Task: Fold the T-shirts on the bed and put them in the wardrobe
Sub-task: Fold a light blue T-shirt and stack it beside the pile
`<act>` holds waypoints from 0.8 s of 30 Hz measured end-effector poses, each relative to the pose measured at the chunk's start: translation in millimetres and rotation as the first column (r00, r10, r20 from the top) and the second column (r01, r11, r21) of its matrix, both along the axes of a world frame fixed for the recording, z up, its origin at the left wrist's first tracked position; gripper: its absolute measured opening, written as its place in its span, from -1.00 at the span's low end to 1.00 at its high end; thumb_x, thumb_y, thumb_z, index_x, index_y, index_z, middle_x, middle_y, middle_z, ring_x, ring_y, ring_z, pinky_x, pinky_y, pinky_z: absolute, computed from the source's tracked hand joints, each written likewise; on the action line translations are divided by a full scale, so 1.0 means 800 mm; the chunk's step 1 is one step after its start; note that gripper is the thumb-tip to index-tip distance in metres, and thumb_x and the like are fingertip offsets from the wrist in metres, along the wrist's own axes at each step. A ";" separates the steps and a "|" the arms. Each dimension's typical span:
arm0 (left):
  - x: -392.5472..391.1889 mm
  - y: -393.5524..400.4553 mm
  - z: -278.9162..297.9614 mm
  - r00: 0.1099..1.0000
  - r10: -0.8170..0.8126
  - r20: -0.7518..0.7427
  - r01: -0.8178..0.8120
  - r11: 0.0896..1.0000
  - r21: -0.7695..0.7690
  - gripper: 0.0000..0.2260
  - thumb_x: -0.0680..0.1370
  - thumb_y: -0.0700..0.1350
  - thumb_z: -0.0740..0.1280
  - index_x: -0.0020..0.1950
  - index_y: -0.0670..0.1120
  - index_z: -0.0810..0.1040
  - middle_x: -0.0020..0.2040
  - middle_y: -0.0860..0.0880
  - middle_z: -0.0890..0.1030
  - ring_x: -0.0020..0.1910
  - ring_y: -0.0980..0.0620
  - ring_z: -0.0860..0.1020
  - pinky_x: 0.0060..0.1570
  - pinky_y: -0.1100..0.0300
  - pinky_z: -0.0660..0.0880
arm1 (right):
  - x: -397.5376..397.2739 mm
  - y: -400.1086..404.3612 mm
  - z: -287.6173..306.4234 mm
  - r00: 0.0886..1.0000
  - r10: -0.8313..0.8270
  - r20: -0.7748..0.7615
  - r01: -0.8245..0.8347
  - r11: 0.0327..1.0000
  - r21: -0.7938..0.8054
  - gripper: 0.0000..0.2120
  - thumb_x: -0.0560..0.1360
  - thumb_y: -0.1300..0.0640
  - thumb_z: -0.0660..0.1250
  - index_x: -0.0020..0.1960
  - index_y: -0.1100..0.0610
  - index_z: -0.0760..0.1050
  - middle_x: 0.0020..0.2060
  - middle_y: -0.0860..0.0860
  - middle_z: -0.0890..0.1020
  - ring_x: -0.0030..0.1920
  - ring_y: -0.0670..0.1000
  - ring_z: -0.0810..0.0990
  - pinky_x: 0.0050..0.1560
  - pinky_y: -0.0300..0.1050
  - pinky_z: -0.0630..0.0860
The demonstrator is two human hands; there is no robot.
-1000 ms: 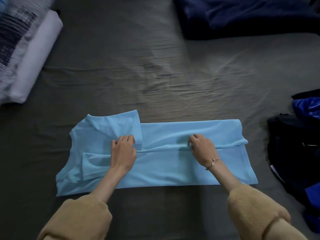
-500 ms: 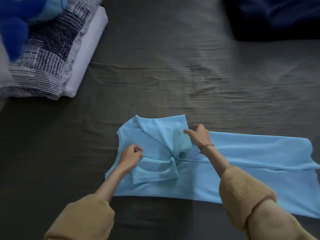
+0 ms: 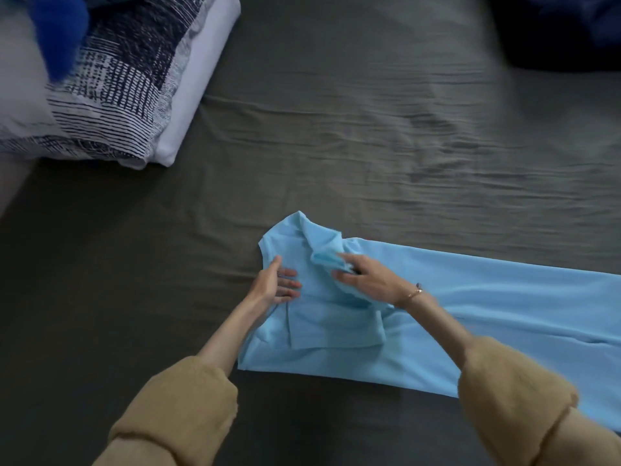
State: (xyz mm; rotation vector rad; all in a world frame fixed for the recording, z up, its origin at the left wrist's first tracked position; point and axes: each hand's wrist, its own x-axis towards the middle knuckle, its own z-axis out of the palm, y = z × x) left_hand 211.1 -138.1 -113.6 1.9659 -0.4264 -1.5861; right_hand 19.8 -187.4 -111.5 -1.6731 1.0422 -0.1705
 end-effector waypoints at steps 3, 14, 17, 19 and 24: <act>0.005 0.000 0.007 0.999 -0.005 -0.034 0.006 0.999 0.038 -0.54 0.62 0.17 0.04 -0.04 -0.18 0.51 -0.19 -0.14 0.58 -0.27 -0.04 0.54 -0.18 0.15 0.50 | 0.012 0.026 0.000 0.975 0.208 -0.083 -0.211 0.977 -0.025 -0.79 0.61 0.04 0.16 0.18 -0.12 0.48 -0.35 -0.04 0.44 -0.33 -0.13 0.38 -0.22 -0.29 0.33; -0.013 -0.014 -0.010 0.938 -0.015 0.347 0.015 1.000 0.004 -0.67 0.45 0.14 0.38 -0.24 -0.13 0.47 -0.25 -0.07 0.64 -0.34 -0.03 0.62 -0.08 0.12 0.57 | -0.003 0.050 -0.003 0.880 0.424 -0.215 -0.453 0.886 -0.103 -0.65 0.51 -0.04 0.32 0.29 -0.08 0.47 -0.18 -0.04 0.58 -0.23 -0.09 0.42 -0.14 -0.21 0.36; -0.012 -0.017 -0.010 0.886 -0.071 0.458 0.048 0.997 0.061 -0.88 0.43 -0.09 0.28 -0.18 -0.14 0.47 -0.14 -0.11 0.67 -0.23 -0.10 0.65 -0.08 0.11 0.56 | -0.006 0.053 -0.002 0.872 0.406 -0.274 -0.455 0.879 -0.145 -0.56 0.40 0.10 0.41 0.26 -0.07 0.48 -0.25 -0.13 0.46 -0.23 -0.08 0.40 -0.18 -0.25 0.31; -0.010 -0.011 -0.009 0.865 -0.067 0.497 0.025 0.996 0.090 -0.79 0.38 -0.09 0.25 -0.07 -0.17 0.52 -0.06 -0.11 0.64 -0.13 -0.14 0.63 -0.08 0.09 0.55 | -0.008 0.053 -0.002 0.891 0.355 -0.282 -0.413 0.892 -0.182 -0.63 0.39 0.15 0.40 0.19 0.01 0.52 -0.25 -0.12 0.44 -0.22 -0.05 0.41 -0.17 -0.21 0.33; -0.008 0.010 -0.008 0.800 -0.176 0.574 0.073 0.977 0.198 -0.76 0.41 -0.07 0.26 -0.01 -0.18 0.50 -0.02 -0.12 0.63 -0.04 -0.15 0.59 -0.12 0.12 0.45 | -0.017 0.044 -0.002 0.923 0.296 -0.247 -0.344 0.922 -0.177 -0.85 0.45 0.11 0.38 0.01 0.07 0.56 -0.37 -0.19 0.38 -0.34 -0.10 0.36 -0.30 -0.33 0.28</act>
